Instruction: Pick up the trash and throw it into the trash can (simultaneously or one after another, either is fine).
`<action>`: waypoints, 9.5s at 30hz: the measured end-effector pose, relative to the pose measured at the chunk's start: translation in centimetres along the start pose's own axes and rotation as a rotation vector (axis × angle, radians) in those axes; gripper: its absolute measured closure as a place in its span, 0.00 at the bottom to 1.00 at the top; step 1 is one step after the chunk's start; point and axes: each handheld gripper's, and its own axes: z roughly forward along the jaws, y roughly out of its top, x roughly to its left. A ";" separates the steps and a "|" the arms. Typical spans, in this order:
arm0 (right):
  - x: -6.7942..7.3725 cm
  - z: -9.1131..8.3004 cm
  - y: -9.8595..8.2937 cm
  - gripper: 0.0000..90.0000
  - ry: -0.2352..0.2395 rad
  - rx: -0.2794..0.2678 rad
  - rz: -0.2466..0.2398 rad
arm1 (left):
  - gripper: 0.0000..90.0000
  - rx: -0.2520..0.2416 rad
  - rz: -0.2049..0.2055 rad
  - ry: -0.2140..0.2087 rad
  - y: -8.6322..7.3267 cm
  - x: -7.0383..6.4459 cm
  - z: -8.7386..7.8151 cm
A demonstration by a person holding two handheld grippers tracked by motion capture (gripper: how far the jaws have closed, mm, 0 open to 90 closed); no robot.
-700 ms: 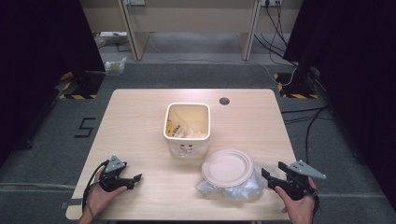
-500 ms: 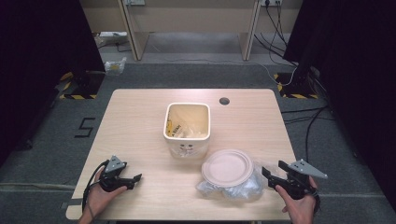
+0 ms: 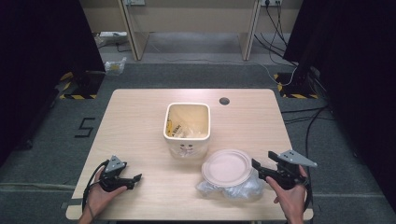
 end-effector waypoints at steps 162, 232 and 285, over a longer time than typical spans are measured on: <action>-0.1 -1.0 12.0 0.96 0.415 -0.308 0.119 | 0.16 0.007 0.010 -0.009 0.1 0.1 0.1; 3.7 16.0 19.9 0.96 0.451 -0.217 0.207 | 0.16 0.007 0.009 -0.009 0.1 0.1 0.1; 1.1 11.7 15.8 0.47 0.246 -0.083 0.051 | 0.16 0.007 0.010 -0.009 0.1 0.1 0.1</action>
